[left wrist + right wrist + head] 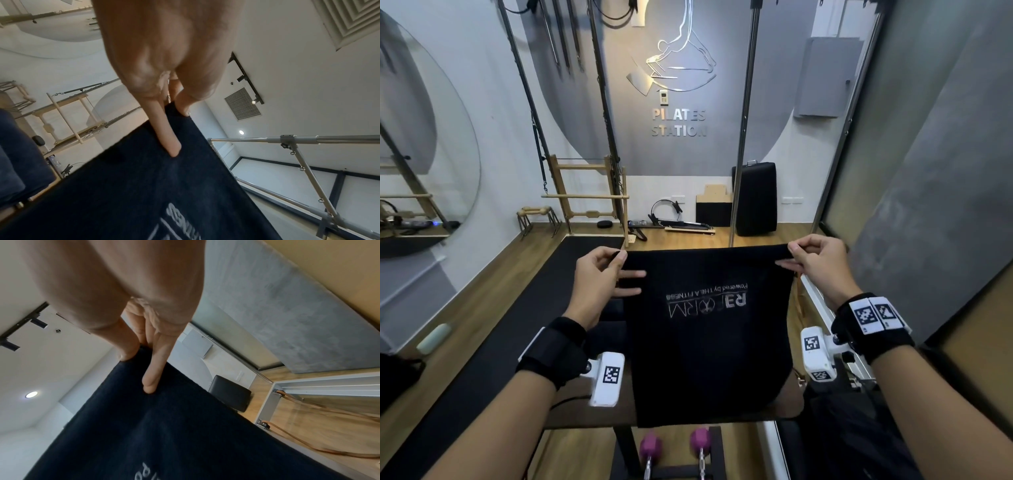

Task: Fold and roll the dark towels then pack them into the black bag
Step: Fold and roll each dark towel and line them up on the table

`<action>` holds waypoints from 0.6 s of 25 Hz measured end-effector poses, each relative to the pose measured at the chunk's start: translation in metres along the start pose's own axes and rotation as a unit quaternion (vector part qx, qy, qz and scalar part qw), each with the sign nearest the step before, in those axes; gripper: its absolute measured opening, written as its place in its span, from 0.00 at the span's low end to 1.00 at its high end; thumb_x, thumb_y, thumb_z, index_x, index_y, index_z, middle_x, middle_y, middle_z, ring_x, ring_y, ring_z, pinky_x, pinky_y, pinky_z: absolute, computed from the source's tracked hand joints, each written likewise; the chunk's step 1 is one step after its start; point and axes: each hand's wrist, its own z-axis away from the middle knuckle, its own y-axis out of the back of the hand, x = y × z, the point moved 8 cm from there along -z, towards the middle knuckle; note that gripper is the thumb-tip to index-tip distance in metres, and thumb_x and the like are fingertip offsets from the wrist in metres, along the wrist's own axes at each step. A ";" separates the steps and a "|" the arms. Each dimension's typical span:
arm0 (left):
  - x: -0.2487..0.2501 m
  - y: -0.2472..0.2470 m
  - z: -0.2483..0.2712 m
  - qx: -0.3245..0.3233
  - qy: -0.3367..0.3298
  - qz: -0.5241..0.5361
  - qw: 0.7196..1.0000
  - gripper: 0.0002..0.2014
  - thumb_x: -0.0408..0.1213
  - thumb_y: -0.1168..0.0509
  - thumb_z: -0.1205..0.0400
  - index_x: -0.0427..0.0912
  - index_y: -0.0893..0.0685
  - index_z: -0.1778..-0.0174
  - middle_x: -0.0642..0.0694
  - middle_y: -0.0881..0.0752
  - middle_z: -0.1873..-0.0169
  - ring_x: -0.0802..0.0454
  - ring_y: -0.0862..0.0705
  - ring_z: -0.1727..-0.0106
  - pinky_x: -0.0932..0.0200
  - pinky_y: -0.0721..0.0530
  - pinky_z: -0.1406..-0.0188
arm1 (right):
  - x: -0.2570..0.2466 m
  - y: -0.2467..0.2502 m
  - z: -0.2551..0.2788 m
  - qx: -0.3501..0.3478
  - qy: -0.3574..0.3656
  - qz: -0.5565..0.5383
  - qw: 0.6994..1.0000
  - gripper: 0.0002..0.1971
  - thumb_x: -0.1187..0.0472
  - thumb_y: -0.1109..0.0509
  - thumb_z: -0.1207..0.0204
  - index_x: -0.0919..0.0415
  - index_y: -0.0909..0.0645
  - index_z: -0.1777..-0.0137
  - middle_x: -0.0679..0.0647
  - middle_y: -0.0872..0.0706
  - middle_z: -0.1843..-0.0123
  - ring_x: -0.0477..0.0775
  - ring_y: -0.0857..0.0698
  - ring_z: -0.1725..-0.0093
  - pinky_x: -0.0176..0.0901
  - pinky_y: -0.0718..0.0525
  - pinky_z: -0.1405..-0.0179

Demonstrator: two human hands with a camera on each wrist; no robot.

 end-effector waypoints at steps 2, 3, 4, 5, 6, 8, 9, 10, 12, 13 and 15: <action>0.005 -0.005 -0.013 -0.002 -0.031 0.031 0.999 0.04 0.32 0.34 0.09 0.35 0.15 0.45 0.36 0.13 0.41 0.40 0.06 0.42 0.46 0.04 0.50 | -0.002 -0.001 -0.011 0.014 0.025 -0.005 1.000 0.08 0.71 0.28 0.15 0.67 0.15 0.57 0.65 0.08 0.57 0.62 0.04 0.52 0.41 0.07 0.53; 0.008 -0.005 -0.018 0.000 -0.049 0.039 0.998 0.04 0.31 0.34 0.09 0.37 0.14 0.45 0.37 0.11 0.41 0.41 0.06 0.40 0.48 0.05 0.45 | -0.003 0.000 -0.014 0.021 0.039 -0.010 0.999 0.08 0.71 0.28 0.15 0.67 0.14 0.57 0.65 0.07 0.56 0.61 0.04 0.52 0.39 0.07 0.53; 0.009 -0.005 -0.023 0.002 -0.066 0.042 0.997 0.04 0.31 0.33 0.09 0.39 0.12 0.45 0.39 0.09 0.42 0.42 0.06 0.39 0.51 0.06 0.42 | -0.002 0.001 -0.016 0.025 0.050 -0.018 0.998 0.07 0.70 0.27 0.16 0.67 0.14 0.57 0.65 0.07 0.55 0.60 0.04 0.52 0.38 0.08 0.53; 0.008 -0.003 -0.025 0.003 -0.080 0.040 0.996 0.05 0.32 0.32 0.10 0.41 0.11 0.44 0.41 0.08 0.44 0.44 0.06 0.41 0.54 0.07 0.43 | 0.002 0.003 -0.016 0.027 0.056 -0.026 0.998 0.06 0.70 0.27 0.16 0.67 0.13 0.56 0.66 0.07 0.55 0.59 0.04 0.52 0.38 0.08 0.53; 0.002 -0.001 -0.024 0.006 -0.089 0.032 0.995 0.05 0.32 0.31 0.10 0.43 0.10 0.44 0.41 0.07 0.46 0.45 0.05 0.43 0.57 0.07 0.44 | 0.009 0.004 -0.013 0.026 0.053 -0.032 0.998 0.06 0.70 0.27 0.16 0.66 0.13 0.56 0.65 0.07 0.55 0.59 0.04 0.52 0.38 0.08 0.53; -0.024 0.007 -0.014 0.014 -0.080 0.012 0.997 0.05 0.34 0.29 0.11 0.43 0.08 0.43 0.41 0.06 0.47 0.46 0.05 0.46 0.60 0.08 0.48 | 0.034 0.003 -0.002 0.017 0.033 -0.041 0.998 0.08 0.71 0.26 0.17 0.64 0.12 0.58 0.62 0.06 0.56 0.58 0.04 0.52 0.38 0.08 0.53; -0.044 0.011 -0.006 0.016 -0.063 0.003 0.998 0.05 0.34 0.29 0.12 0.41 0.08 0.43 0.40 0.06 0.48 0.45 0.05 0.46 0.60 0.07 0.48 | 0.052 0.001 0.007 0.008 0.017 -0.038 0.999 0.09 0.72 0.26 0.17 0.63 0.11 0.59 0.60 0.05 0.56 0.58 0.04 0.52 0.38 0.08 0.53; -0.068 0.015 0.004 0.016 -0.041 -0.006 0.999 0.05 0.33 0.29 0.12 0.39 0.09 0.43 0.39 0.06 0.49 0.43 0.05 0.47 0.60 0.07 0.49 | 0.074 -0.001 0.017 -0.001 -0.007 -0.033 0.999 0.09 0.73 0.26 0.18 0.64 0.11 0.59 0.60 0.05 0.56 0.57 0.04 0.51 0.38 0.08 0.53; -0.118 0.023 0.030 0.013 0.016 -0.021 1.000 0.06 0.33 0.29 0.12 0.35 0.09 0.45 0.38 0.06 0.52 0.38 0.06 0.48 0.60 0.07 0.51 | 0.123 -0.003 0.045 -0.010 -0.075 -0.026 0.997 0.07 0.74 0.26 0.19 0.68 0.11 0.59 0.62 0.05 0.55 0.61 0.05 0.48 0.41 0.07 0.51; -0.144 0.027 0.045 0.014 0.052 -0.029 0.998 0.07 0.34 0.30 0.12 0.34 0.09 0.48 0.37 0.06 0.54 0.37 0.06 0.50 0.60 0.07 0.53 | 0.151 -0.004 0.062 -0.011 -0.116 -0.020 0.993 0.07 0.75 0.25 0.20 0.69 0.11 0.59 0.64 0.06 0.54 0.64 0.06 0.46 0.44 0.06 0.49; -0.191 0.036 0.074 0.020 0.126 -0.061 0.990 0.13 0.38 0.30 0.11 0.32 0.09 0.56 0.31 0.07 0.56 0.38 0.06 0.58 0.53 0.07 0.55 | 0.202 -0.005 0.100 -0.019 -0.192 0.005 0.981 0.10 0.73 0.24 0.20 0.69 0.10 0.63 0.66 0.06 0.55 0.65 0.07 0.44 0.45 0.06 0.49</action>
